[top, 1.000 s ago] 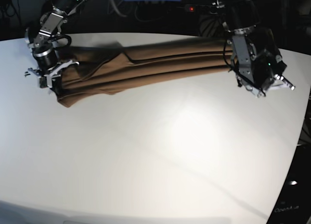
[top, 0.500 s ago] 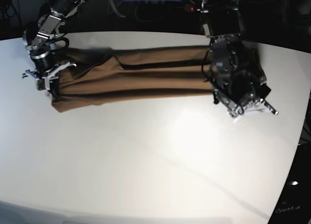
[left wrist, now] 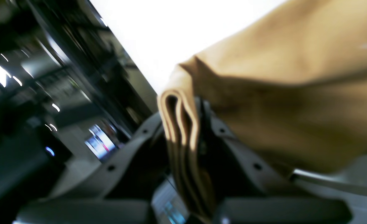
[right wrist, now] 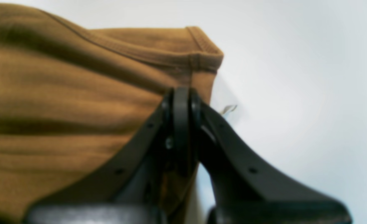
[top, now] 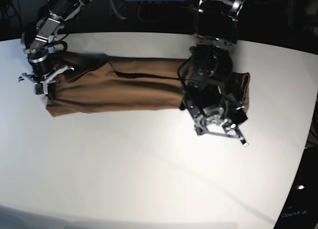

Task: Fold the T-shirt properly
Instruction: 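Lift the pinched strip end with the left gripper, then carry the held end toward the right gripper with the left gripper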

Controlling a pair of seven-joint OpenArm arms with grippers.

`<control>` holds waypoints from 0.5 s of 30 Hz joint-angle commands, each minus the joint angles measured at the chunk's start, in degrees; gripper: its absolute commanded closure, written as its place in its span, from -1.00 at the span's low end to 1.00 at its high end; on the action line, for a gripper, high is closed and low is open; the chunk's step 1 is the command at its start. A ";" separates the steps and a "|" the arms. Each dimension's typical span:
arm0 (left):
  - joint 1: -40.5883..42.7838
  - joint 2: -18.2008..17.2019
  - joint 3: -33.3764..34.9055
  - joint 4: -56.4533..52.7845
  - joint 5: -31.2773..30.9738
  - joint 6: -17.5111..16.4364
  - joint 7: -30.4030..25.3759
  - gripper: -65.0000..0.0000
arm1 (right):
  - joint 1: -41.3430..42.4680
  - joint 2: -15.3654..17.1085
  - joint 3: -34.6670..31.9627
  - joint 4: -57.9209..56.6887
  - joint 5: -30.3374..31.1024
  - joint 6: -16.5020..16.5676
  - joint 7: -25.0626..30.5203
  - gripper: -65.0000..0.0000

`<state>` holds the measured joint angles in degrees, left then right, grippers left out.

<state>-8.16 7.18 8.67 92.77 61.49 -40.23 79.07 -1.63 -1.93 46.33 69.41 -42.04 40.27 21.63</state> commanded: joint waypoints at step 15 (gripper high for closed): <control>-0.23 1.82 -0.80 -1.48 -6.86 0.23 0.93 0.93 | -0.17 0.31 0.05 -0.18 -3.89 -0.27 -5.32 0.99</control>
<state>-7.84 8.91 7.94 90.48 53.49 -40.23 78.89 -1.52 -1.91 46.35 69.43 -42.04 40.25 21.50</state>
